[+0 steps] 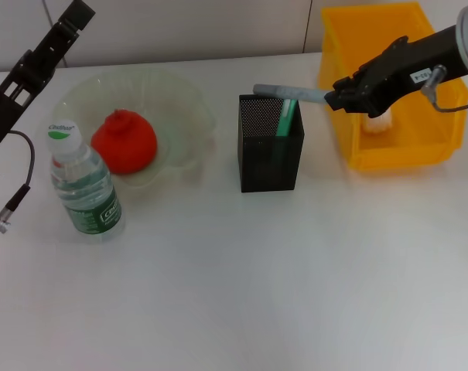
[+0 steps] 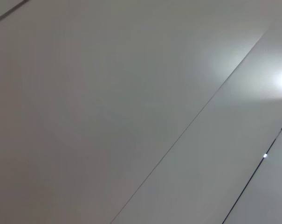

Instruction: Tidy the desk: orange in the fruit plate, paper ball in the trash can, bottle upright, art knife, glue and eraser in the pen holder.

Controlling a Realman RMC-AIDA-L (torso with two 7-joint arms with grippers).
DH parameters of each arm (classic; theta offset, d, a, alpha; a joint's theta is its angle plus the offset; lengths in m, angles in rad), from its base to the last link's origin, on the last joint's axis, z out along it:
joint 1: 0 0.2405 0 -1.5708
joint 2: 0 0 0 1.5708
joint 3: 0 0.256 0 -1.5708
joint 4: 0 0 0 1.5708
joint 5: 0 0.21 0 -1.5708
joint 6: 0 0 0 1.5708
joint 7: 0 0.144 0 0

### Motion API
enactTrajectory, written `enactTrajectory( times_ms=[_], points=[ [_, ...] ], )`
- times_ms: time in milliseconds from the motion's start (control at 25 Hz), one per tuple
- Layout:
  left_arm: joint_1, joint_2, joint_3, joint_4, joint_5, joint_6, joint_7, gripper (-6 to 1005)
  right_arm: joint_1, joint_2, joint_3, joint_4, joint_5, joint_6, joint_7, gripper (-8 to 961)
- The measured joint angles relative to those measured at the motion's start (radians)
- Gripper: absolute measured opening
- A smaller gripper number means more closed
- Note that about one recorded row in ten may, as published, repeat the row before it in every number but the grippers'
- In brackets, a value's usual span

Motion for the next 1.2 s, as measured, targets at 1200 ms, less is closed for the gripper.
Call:
enactTrajectory(
  times_ms=[1200],
  points=[
    [0.018, 0.000, 0.000, 0.000, -0.006, 0.036, 0.000, 814, 0.068, 0.004, -0.004, 0.202, -0.015, 0.076, -0.001, 148]
  ],
)
